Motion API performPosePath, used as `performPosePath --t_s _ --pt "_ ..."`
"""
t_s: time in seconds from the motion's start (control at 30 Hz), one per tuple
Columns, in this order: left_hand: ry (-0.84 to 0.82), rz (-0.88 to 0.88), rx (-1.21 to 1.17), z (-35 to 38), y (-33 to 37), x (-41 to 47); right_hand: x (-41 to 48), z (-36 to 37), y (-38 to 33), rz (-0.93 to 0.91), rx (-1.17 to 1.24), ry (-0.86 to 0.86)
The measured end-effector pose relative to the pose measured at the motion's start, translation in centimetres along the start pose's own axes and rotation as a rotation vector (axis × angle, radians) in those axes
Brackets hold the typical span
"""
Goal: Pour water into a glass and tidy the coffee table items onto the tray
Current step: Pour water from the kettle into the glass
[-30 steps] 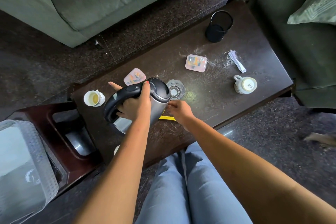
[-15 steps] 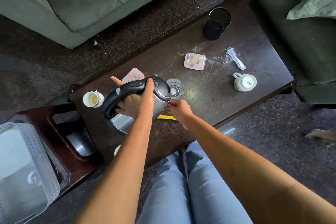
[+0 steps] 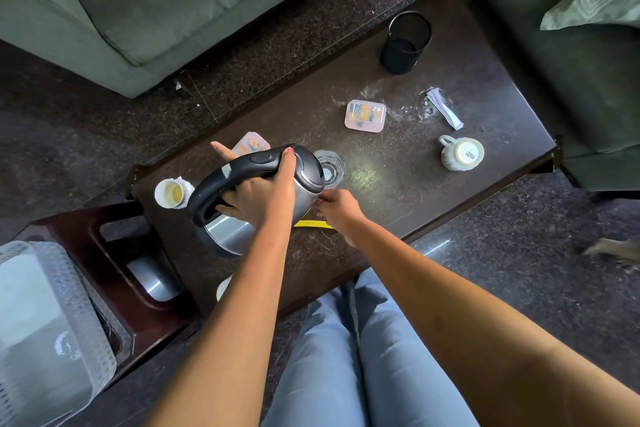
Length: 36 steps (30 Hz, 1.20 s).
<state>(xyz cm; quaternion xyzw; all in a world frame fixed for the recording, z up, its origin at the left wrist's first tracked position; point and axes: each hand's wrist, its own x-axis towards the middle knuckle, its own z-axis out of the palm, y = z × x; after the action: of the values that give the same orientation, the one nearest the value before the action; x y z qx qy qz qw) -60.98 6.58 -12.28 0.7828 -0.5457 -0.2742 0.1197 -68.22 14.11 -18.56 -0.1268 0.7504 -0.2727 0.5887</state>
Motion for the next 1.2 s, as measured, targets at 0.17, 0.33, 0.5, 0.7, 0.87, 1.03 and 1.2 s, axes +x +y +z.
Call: performPosePath --t_s 0.17,0.33,0.5,0.7,0.87,1.03,1.2 --pt "0.003 0.016 0.016 0.1 0.4 -0.2 -0.1 -0.2 -0.3 -0.012 -0.042 0.017" --pt "0.021 0.04 0.051 0.0 0.8 -0.6 -0.4 -0.2 -0.4 -0.03 -0.062 0.003" --pt "0.02 0.057 0.083 0.0 1.1 -0.7 -0.7 -0.3 -0.6 -0.025 -0.058 -0.004" --pt "0.013 0.082 0.117 0.1 1.3 -1.1 -0.7 -0.2 -0.4 -0.014 -0.053 -0.005" --pt "0.019 0.104 0.127 0.1 1.3 -1.5 -0.6 -0.1 -0.1 0.004 -0.026 -0.005" --pt "0.024 0.111 0.132 0.2 1.5 -1.8 -0.6 -0.2 -0.2 0.004 -0.023 -0.014" --pt "0.043 0.131 0.137 0.2 1.7 -2.1 -0.7 -0.2 -0.3 0.003 -0.02 -0.011"
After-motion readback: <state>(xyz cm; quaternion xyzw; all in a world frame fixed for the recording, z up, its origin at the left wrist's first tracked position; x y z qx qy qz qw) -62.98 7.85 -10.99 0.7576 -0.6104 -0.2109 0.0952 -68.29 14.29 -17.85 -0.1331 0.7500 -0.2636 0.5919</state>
